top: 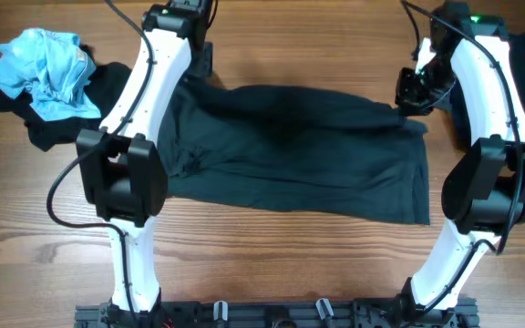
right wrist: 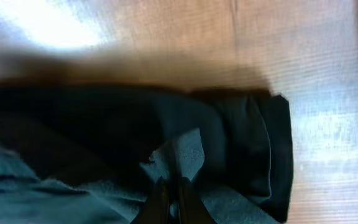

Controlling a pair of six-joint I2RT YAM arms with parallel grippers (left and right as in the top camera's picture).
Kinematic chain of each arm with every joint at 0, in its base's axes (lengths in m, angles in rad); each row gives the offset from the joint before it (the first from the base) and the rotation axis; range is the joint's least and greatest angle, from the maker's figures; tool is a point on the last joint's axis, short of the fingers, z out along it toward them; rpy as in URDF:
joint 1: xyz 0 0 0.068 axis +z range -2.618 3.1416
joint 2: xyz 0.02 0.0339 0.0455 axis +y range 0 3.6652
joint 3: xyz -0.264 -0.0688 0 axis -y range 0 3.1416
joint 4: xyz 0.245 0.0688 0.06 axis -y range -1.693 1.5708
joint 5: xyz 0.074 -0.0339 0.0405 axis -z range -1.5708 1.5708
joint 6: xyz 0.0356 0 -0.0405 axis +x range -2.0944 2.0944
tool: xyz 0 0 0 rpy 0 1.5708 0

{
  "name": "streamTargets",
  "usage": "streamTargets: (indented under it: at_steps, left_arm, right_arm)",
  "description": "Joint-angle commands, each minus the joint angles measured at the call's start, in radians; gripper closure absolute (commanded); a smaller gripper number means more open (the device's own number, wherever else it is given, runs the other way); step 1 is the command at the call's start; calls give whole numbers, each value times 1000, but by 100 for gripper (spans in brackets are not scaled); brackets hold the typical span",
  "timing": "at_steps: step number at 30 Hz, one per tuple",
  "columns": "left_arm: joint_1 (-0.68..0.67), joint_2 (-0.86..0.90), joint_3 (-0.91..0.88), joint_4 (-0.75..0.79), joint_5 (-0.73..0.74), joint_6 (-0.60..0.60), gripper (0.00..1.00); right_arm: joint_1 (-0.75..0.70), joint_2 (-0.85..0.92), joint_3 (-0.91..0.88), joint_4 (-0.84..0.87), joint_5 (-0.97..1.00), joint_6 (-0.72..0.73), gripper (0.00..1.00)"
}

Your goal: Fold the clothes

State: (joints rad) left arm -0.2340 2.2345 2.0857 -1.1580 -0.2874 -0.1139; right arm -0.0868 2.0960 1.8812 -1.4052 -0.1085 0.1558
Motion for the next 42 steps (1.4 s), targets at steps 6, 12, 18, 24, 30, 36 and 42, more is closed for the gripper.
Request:
streamTargets:
  at_steps: [6,12,18,24,30,36,42]
  left_arm:
    - [98,-26,2,-144,40,-54,96]
    - [108,-26,2,-155,40,-51,96]
    - [107,-26,2,-167,40,-51,73]
    - [108,-26,2,-224,39,-47,46]
    - [121,-26,2,-215,35,-47,32]
    - [187,-26,2,-129,175,-52,12]
    - [221,-26,2,-59,288,-51,10]
  right_arm:
    - [-10,-12,-25,-81,4,3,96]
    - [-10,-12,-76,-91,8,4,96]
    - [-11,-11,-90,-99,7,3,26]
    - [-17,-11,-90,-99,2,12,12]
    - [-62,-11,-90,-99,-29,7,14]
    - [-182,-11,-92,-40,31,-38,14]
    - [-183,-11,-206,68,64,-52,25]
